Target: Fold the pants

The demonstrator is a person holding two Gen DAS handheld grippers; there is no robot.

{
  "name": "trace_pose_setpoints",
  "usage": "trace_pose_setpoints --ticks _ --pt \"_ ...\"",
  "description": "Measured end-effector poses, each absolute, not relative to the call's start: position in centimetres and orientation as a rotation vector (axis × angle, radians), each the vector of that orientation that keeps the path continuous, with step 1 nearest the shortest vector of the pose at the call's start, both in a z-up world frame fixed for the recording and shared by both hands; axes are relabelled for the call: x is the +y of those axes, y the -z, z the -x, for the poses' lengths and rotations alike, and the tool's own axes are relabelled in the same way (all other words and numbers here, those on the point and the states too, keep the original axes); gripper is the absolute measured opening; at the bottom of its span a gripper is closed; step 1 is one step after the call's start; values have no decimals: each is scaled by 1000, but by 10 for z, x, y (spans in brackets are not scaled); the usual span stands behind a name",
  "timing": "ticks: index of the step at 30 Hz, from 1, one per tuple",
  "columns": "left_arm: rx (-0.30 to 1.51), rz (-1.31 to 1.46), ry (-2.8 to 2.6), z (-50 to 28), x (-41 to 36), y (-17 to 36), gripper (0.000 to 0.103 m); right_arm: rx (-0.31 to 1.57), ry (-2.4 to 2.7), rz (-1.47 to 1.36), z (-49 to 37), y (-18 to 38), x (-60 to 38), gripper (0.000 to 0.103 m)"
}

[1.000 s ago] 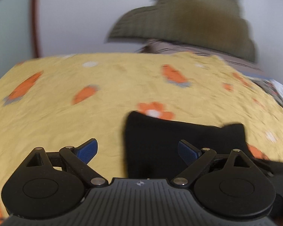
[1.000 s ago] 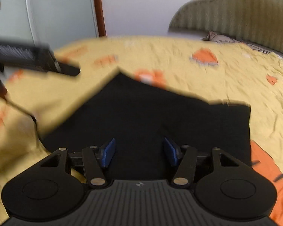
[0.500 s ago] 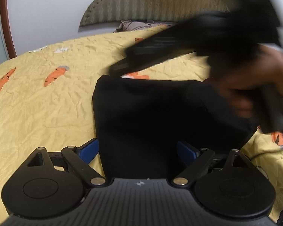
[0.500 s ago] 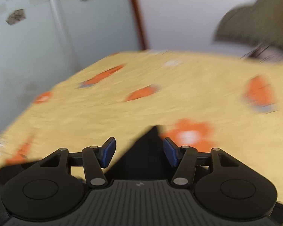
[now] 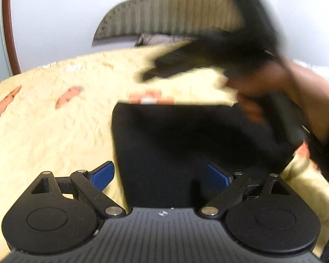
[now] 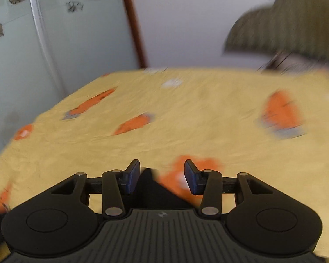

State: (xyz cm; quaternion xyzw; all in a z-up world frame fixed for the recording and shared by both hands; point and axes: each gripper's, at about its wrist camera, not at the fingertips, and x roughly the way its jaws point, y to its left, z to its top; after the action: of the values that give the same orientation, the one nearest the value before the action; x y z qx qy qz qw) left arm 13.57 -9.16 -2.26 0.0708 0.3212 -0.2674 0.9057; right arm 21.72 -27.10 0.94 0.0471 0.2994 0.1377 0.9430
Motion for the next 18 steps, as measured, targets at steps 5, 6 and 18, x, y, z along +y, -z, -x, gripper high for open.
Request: trace_pose_setpoints --ticks 5,6,18 --pt "740 -26 637 -149 -102 24 93 583 11 42 -132 -27 -335 45" --pt "783 -24 637 -153 -106 31 93 601 60 80 -117 -26 -345 50" --pt "714 -134 592 -122 -121 23 93 713 210 110 -53 42 -345 52"
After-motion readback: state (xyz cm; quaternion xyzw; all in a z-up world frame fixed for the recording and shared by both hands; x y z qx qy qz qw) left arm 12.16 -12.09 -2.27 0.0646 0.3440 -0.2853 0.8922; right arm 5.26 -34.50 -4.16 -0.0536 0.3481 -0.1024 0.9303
